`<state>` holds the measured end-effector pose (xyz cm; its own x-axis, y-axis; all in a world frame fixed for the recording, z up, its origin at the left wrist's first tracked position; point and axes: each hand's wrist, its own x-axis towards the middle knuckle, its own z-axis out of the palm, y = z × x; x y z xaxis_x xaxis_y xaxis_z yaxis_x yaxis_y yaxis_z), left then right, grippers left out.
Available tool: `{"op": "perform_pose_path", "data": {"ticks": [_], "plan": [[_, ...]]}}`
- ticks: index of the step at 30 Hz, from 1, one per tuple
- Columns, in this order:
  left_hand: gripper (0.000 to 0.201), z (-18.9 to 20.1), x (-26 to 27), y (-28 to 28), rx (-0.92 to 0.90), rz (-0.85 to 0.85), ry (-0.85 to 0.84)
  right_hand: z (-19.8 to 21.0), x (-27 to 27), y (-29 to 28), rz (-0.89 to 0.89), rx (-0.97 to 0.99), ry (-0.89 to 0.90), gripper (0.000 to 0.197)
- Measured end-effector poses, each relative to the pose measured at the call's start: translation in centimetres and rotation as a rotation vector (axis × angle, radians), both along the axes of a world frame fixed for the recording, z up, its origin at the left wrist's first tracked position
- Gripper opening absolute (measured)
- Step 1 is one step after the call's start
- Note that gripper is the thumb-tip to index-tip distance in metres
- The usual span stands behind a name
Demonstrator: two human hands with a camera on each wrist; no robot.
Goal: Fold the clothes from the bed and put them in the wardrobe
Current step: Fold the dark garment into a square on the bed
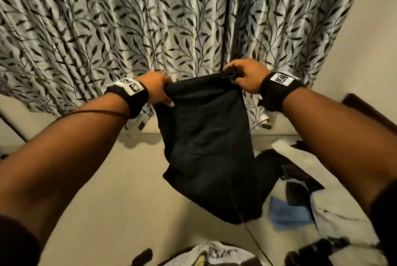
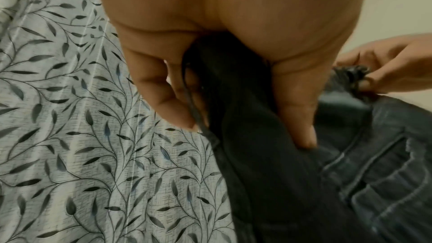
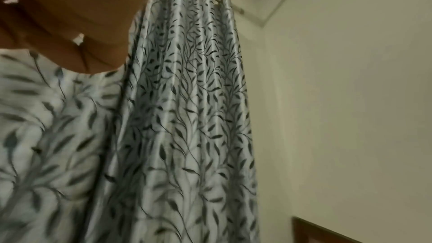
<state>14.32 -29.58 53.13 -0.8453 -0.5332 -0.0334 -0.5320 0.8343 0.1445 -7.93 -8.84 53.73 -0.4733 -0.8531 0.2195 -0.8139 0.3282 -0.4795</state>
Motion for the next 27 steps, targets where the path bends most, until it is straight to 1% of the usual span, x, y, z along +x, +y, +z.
{"op": "perform_pose_path", "data": {"ticks": [1,3,6,8,10,11,13,15,17,18,19,20,21,23,24,25,27], "plan": [[0.036,-0.3,-0.7,0.2,-0.017,-0.007,0.035,-1.1,-0.5,0.1,-0.041,0.054,0.012,0.037],[0.038,-1.2,-1.9,0.7,-0.059,-0.008,0.112,-3.2,-1.4,0.5,-0.125,0.047,-0.046,0.033],[0.028,-3.3,-3.0,1.7,-0.102,-0.007,0.233,-6.6,-2.0,1.3,-0.241,-0.072,-0.067,0.035],[0.019,-5.6,-3.4,2.1,-0.127,-0.017,0.312,-8.9,-1.7,2.3,-0.271,-0.164,-0.11,0.039],[0.013,-8.8,-3.2,2.2,-0.146,-0.071,0.367,-11.8,-0.6,4.1,-0.285,-0.224,-0.151,0.04],[0.012,-10.9,-2.7,2.1,-0.171,-0.113,0.378,-13.6,0.3,5.1,-0.282,-0.241,-0.159,0.038],[0.013,-16.3,-1.5,1.7,-0.213,-0.218,0.424,-18.4,2.8,7.2,-0.273,-0.256,-0.175,0.036],[0.017,-22.5,0.3,1.6,-0.217,-0.261,0.456,-24.6,6.6,9.2,-0.244,-0.241,-0.216,0.038],[0.023,-29.4,2.6,1.2,-0.186,-0.238,0.372,-31.6,11.5,10.6,-0.206,-0.122,-0.323,0.042],[0.028,-32.6,3.9,0.8,-0.168,-0.218,0.282,-34.7,14.1,11.0,-0.172,-0.011,-0.401,0.042],[0.036,-36.3,5.4,0.6,-0.129,-0.186,0.167,-38.0,16.8,11.4,-0.121,0.124,-0.5,0.041],[0.046,-39.2,7.0,0.5,-0.073,-0.13,0.049,-40.6,19.2,11.7,-0.049,0.242,-0.579,0.04],[0.058,-42.2,8.5,0.5,-0.006,-0.045,-0.077,-43.0,21.2,11.9,0.055,0.353,-0.637,0.039],[0.077,-48.1,11.4,1.4,0.146,0.217,-0.303,-47.6,23.6,12.1,0.249,0.515,-0.714,0.035],[0.08,-50.9,12.5,2.4,0.238,0.367,-0.374,-49.8,23.7,12.3,0.286,0.562,-0.754,0.033],[0.081,-53.3,13.6,3.6,0.338,0.498,-0.4,-51.3,23.4,12.4,0.262,0.598,-0.793,0.032],[0.08,-57.9,14.6,6.4,0.562,0.699,-0.359,-55.8,21.5,12.7,0.106,0.651,-0.866,0.032]]}}
